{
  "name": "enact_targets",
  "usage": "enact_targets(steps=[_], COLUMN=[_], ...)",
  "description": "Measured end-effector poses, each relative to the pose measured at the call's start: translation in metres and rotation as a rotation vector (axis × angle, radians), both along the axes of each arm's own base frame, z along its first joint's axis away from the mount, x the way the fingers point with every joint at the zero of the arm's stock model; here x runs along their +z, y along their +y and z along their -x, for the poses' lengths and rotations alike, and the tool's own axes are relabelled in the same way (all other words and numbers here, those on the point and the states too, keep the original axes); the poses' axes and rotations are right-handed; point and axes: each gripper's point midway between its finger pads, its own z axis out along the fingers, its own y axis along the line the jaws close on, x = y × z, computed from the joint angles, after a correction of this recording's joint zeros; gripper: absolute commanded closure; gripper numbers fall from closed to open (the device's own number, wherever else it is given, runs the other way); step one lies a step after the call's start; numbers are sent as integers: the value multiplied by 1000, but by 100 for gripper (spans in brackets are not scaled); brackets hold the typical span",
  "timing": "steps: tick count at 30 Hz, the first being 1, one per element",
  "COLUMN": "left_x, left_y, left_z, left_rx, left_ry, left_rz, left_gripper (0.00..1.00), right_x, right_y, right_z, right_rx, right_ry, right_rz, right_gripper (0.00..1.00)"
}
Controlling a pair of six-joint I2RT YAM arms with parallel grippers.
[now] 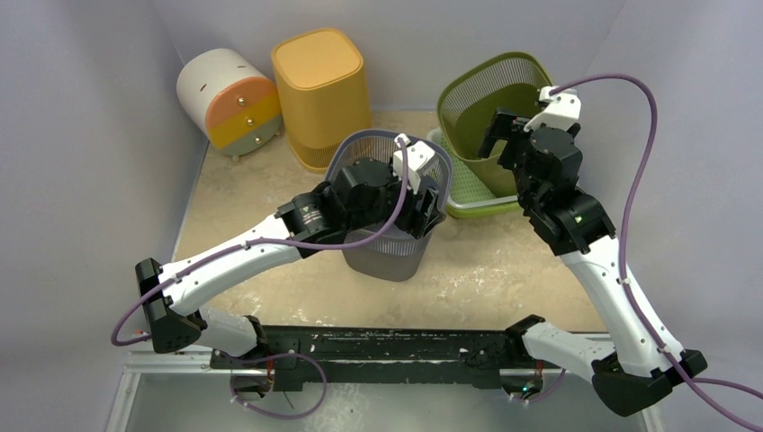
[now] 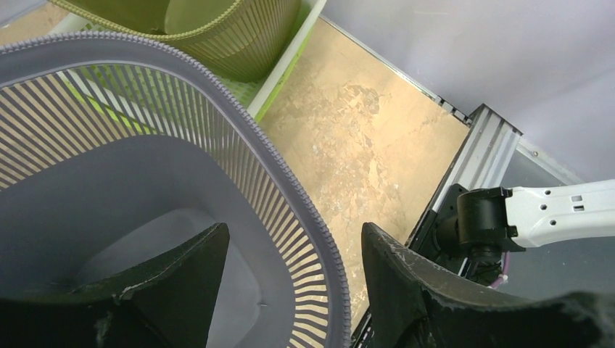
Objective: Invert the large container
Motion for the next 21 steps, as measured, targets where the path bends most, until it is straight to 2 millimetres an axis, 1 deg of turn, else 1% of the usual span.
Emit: enact_targets(steps=[2,6,9,12,16,17,18,21], left_x=[0,1,-3,-18,-37,-40,-43,-43], left_y=[-1,-7,-12,-14,-7,-4,-1,3], left_z=[2,13,19,17,3,-2,-6,-11], left_rx=[-6,-37,-47,-22,65,96,122,171], left_ry=[2,1,1,5,0,-5,-9,-25], left_rz=[2,6,-8,-54,-123,-140,-153,-160], left_gripper=[35,36,36,37,40,43,48,66], right_x=[0,0,0,-3,-6,-6,-6,-7], right_y=[-1,-5,-6,-8,-9,-9,-10,-12], right_z=[0,0,0,0,0,1,2,4], right_rx=[-5,-19,-26,-30,-33,-33,-32,-35], right_ry=[1,0,0,6,10,10,10,8], right_rz=[3,5,6,9,15,16,17,17], right_gripper=[0,0,0,0,0,0,0,0])
